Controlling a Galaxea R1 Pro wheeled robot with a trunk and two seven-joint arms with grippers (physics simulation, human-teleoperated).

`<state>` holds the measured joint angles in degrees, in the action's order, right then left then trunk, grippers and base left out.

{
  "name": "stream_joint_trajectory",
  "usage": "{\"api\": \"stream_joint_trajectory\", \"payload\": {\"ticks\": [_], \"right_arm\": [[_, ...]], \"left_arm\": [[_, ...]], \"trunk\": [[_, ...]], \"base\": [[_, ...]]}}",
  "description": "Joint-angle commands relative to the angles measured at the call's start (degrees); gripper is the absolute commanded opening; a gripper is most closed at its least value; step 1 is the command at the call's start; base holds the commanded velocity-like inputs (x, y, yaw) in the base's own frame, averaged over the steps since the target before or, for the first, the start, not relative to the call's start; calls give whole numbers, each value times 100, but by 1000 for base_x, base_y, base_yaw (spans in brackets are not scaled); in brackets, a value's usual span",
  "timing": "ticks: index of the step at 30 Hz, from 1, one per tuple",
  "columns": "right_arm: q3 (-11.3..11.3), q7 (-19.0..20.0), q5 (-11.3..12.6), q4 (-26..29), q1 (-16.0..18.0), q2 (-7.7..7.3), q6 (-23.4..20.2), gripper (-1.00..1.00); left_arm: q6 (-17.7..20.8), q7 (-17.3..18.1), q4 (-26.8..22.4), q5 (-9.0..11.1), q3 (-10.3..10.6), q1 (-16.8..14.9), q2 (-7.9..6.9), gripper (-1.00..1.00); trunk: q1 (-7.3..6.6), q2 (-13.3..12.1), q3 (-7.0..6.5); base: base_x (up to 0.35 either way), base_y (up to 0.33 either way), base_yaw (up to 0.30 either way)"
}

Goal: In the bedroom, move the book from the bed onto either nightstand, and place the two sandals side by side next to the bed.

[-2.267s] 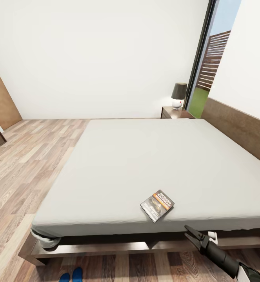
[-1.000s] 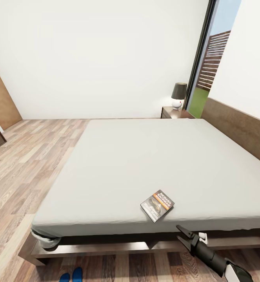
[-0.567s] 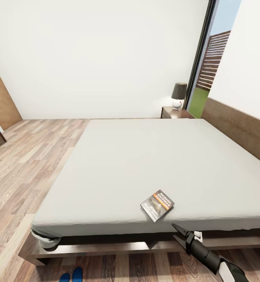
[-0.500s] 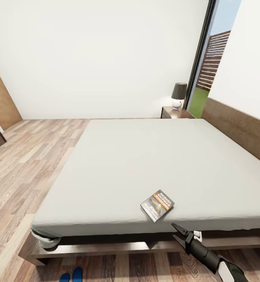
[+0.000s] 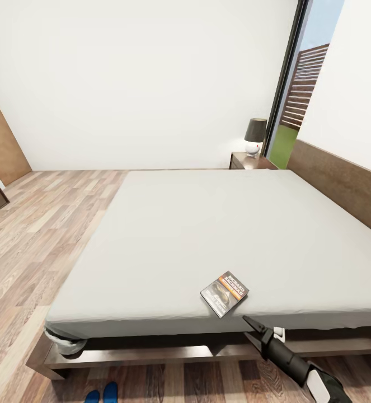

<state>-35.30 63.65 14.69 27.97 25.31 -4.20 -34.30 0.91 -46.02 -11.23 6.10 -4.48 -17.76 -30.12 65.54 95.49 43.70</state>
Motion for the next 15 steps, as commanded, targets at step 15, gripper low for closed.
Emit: {"api": "stream_joint_trajectory", "payload": {"ticks": [15], "right_arm": [[12,-57,24,-3,32,164,-30,100]], "left_arm": [[-2,-8,-11,31,7,0,1,100]], "trunk": [[-1,2,5]], "base": [[0,0,0]]}}
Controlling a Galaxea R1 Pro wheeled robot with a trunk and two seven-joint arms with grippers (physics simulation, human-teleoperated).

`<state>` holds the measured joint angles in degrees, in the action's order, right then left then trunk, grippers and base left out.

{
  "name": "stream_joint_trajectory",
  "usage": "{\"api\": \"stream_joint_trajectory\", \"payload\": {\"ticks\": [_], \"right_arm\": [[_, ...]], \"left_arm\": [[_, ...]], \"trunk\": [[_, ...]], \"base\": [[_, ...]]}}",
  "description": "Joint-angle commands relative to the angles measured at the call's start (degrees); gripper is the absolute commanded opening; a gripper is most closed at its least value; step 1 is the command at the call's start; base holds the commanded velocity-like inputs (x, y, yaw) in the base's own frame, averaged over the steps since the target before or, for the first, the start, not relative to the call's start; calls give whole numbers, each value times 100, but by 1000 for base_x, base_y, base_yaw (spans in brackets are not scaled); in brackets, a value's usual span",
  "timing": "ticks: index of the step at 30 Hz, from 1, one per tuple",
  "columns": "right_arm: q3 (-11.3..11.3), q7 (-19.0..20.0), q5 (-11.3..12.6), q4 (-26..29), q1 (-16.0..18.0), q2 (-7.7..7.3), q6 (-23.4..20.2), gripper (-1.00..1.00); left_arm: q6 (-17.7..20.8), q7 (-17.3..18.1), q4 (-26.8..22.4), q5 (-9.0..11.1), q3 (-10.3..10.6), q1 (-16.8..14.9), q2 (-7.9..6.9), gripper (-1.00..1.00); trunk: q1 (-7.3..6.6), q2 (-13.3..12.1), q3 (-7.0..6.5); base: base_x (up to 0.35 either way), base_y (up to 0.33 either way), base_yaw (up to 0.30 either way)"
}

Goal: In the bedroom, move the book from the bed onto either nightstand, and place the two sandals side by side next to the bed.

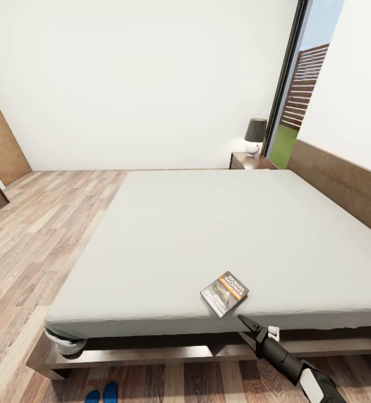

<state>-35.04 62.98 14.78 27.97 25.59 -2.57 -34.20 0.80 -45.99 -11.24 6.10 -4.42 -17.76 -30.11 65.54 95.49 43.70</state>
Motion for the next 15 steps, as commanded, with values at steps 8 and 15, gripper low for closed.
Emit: {"api": "stream_joint_trajectory", "payload": {"ticks": [8,15], "right_arm": [[0,-17,16,-2,7,80,-30,100],[10,-125,11,-2,23,123,-23,100]], "left_arm": [[8,-12,-10,32,2,0,-1,100],[8,-8,-10,32,2,0,-1,100]], "trunk": [[-1,2,5],[-1,2,5]], "base": [[0,0,0],[0,0,0]]}}
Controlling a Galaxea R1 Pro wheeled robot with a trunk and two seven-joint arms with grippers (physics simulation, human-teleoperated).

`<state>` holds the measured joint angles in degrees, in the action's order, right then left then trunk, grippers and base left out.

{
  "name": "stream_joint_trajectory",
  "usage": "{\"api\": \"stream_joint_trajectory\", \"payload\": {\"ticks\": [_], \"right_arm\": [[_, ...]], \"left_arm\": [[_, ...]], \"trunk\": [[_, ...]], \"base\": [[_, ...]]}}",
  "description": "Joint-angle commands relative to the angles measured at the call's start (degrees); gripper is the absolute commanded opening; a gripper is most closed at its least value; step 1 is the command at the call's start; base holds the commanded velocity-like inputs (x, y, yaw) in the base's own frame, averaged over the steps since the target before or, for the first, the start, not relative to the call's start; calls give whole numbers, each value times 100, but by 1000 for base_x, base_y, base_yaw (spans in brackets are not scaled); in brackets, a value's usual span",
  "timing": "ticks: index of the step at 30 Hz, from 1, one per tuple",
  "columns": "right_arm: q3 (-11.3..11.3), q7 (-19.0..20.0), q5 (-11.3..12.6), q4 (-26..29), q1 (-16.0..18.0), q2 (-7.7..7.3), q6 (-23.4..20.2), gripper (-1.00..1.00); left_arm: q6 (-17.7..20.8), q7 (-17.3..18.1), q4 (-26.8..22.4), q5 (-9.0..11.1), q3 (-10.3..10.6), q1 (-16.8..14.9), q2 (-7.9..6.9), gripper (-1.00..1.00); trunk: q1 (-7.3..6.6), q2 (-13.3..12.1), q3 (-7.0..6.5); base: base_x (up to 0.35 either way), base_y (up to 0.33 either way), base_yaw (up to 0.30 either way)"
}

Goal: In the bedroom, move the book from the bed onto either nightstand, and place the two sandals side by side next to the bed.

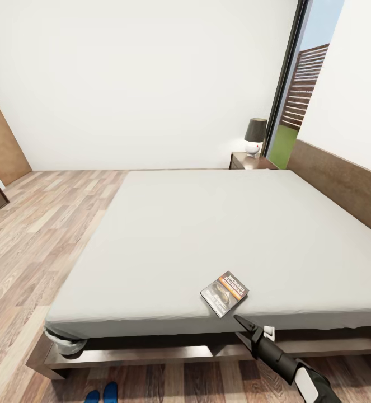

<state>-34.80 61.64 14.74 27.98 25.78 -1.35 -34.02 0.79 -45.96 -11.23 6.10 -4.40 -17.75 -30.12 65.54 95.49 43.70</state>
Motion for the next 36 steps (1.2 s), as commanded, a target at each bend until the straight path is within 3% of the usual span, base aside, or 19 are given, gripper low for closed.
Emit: {"api": "stream_joint_trajectory", "payload": {"ticks": [1,36], "right_arm": [[-13,-7,15,-3,8,5,-39,100],[-1,-88,-31,-2,102,61,-26,100]], "left_arm": [[9,-11,-10,32,0,0,1,100],[3,0,-10,23,1,0,4,100]], "trunk": [[-1,2,5],[-1,2,5]], "base": [[0,0,0],[0,0,0]]}}
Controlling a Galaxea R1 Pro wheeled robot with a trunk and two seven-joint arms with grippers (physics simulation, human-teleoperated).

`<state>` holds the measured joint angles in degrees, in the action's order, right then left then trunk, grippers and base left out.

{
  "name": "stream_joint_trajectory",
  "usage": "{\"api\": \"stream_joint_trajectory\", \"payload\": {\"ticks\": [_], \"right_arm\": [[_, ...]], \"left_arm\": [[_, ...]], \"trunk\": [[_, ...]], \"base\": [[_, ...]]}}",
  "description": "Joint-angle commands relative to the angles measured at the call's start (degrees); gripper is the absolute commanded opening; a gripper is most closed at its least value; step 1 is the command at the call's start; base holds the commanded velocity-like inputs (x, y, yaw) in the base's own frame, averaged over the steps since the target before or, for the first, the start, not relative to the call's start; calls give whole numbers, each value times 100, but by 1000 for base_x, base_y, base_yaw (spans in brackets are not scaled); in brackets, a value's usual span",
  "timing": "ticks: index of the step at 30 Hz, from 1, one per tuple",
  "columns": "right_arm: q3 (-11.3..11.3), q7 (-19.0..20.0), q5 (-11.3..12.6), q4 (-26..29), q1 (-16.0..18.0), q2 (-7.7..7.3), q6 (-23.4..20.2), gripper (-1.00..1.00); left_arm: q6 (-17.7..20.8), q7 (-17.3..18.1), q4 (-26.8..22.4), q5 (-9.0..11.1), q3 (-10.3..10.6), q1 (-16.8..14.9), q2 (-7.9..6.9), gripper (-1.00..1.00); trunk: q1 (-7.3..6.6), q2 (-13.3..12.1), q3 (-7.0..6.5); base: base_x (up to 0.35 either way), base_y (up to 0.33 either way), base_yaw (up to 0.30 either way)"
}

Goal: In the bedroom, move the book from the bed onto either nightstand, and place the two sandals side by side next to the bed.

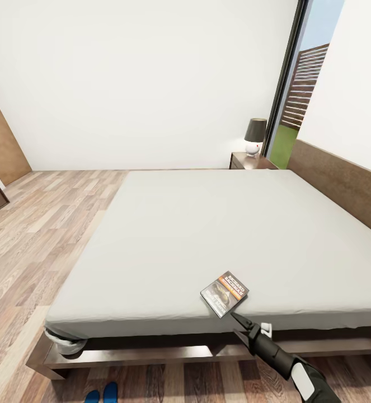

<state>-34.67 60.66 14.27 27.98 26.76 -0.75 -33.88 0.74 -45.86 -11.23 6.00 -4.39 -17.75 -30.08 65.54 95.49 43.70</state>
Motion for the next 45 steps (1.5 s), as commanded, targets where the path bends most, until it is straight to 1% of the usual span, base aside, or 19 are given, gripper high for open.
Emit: {"api": "stream_joint_trajectory", "payload": {"ticks": [1,8,19,40,45], "right_arm": [[-14,9,16,-3,8,9,-40,100],[-14,8,15,-3,36,46,-40,100],[-14,8,13,-3,75,62,-40,100],[-15,45,10,-3,92,30,-34,100],[-22,64,41,1,87,22,-23,100]], "left_arm": [[9,-11,-10,33,1,0,0,100],[7,-8,-14,33,0,0,1,100],[-40,-3,-12,33,1,0,2,100],[-72,-2,-10,33,7,0,-1,100],[-73,-2,-10,33,8,0,1,100]], "trunk": [[-1,2,5],[-1,2,5],[-1,2,5],[-1,2,5],[-1,2,5]], "base": [[0,0,0],[0,0,0],[0,0,0],[0,0,0],[0,0,0]]}}
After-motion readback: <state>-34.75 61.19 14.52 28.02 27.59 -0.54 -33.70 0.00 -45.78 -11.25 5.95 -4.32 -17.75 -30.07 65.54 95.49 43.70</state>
